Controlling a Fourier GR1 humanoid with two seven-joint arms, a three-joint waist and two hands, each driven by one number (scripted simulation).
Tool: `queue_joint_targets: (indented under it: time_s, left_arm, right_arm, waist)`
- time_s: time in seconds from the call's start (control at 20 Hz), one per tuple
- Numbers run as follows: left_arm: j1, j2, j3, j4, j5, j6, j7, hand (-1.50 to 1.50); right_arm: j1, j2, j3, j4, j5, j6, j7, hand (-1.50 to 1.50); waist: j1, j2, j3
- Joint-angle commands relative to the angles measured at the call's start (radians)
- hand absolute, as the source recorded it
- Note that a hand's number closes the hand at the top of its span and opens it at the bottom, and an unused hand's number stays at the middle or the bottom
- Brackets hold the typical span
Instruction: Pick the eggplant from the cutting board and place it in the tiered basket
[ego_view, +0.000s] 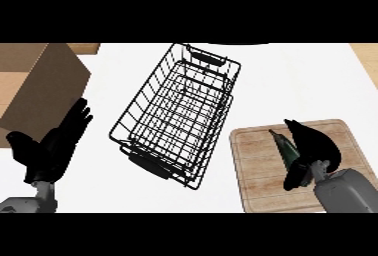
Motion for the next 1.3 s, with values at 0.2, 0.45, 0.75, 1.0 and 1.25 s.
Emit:
queue_joint_targets:
  time_s: [0.2,0.45,0.75,1.0,1.25]
  left_arm:
    - [-0.098,-0.005,0.040,0.063,-0.022,-0.015,0.023,0.00]
    - [0.007,-0.028,0.024,-0.052,-0.032,-0.009,0.058,0.00]
    - [0.013,-0.024,0.050,-0.069,-0.024,-0.029,0.082,0.00]
    - [0.015,-0.037,0.066,-0.003,-0.038,-0.011,0.034,0.00]
    - [0.053,-0.018,0.086,-0.040,-0.021,-0.030,0.033,0.00]
  right_arm:
    - [-0.003,0.003,-0.026,0.059,-0.036,0.160,-0.055,1.50]
    - [0.039,0.033,0.029,-0.038,0.037,0.183,-0.044,1.50]
    - [0.136,-0.075,0.011,-0.054,0.188,0.010,-0.229,1.50]
    - [0.422,-0.202,0.004,-0.304,0.328,-0.285,-0.306,1.50]
    - [0.498,-0.217,-0.132,-0.459,0.337,-0.523,-0.387,1.50]
  waist:
    - [-0.004,0.002,0.000]
    - [-0.001,-0.001,0.000]
    - [-0.005,-0.002,0.001]
    - [-0.051,-0.009,0.000]
    - [-0.054,-0.015,0.001]
